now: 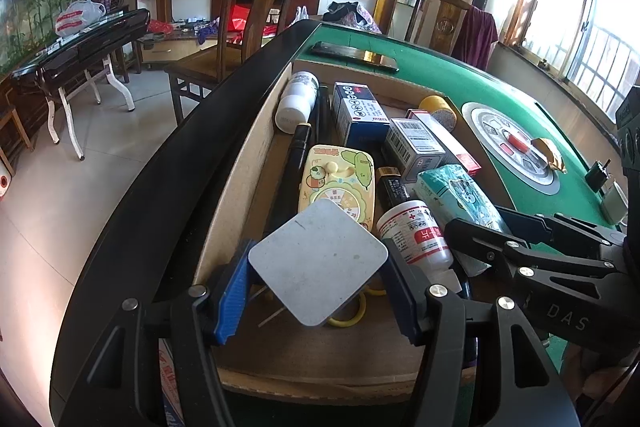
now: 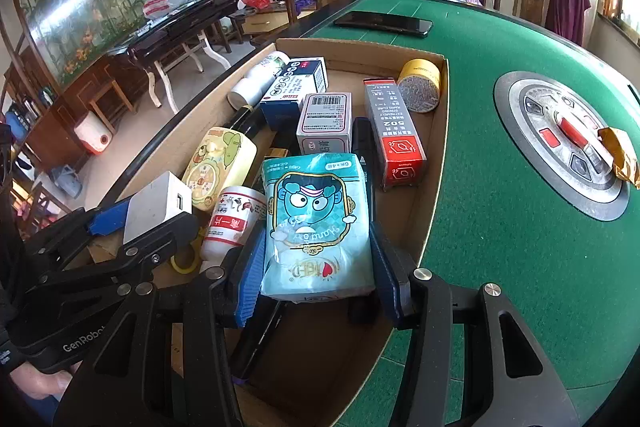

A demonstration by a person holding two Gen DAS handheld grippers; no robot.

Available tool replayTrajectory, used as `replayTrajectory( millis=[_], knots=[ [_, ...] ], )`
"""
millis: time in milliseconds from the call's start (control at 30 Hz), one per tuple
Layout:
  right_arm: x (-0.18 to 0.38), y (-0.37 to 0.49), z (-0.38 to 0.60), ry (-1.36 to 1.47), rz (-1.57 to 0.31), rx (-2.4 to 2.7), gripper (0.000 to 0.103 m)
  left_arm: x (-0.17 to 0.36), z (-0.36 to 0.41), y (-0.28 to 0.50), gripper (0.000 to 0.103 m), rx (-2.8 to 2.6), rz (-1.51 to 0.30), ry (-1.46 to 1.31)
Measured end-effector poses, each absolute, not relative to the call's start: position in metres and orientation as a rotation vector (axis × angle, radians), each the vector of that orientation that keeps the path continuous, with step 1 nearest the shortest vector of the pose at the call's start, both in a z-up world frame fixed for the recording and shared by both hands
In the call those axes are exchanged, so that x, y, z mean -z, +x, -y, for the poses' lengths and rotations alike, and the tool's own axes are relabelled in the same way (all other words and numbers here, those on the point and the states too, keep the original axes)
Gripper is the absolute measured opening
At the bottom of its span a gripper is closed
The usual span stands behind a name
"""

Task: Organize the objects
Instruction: 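Lower the charger and snack bag into the tray and open both tools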

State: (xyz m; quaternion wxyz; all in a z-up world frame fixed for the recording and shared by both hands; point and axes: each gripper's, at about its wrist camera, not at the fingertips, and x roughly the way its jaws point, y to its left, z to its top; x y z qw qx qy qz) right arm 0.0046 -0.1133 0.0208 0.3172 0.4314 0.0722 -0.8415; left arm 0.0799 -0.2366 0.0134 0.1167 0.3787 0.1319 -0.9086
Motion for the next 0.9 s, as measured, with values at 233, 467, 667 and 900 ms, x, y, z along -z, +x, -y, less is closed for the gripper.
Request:
replayTrajectory(
  millis=[233, 467, 667, 900],
  knots=[
    [-0.0185, 0.0021, 0.1183, 1.122, -0.22, 2.232, 0.049, -0.0131, 0.2368, 0.0804, 0.062, 2.653, -0.374, 1.112],
    [-0.0178, 0.004, 0.1207, 1.107, -0.249, 2.242, 0.049, -0.0131, 0.2375, 0.0805, 0.062, 2.645, -0.372, 1.111],
    [-0.0179, 0.0044, 0.1223, 1.11, -0.254, 2.242, 0.05, -0.0123, 0.2403, 0.0804, 0.063, 2.64, -0.378, 1.117],
    [-0.0178, 0.0072, 0.1227, 1.114, -0.257, 2.24, 0.051, -0.0122, 0.2397, 0.0787, 0.066, 2.634, -0.384, 1.135]
  ],
)
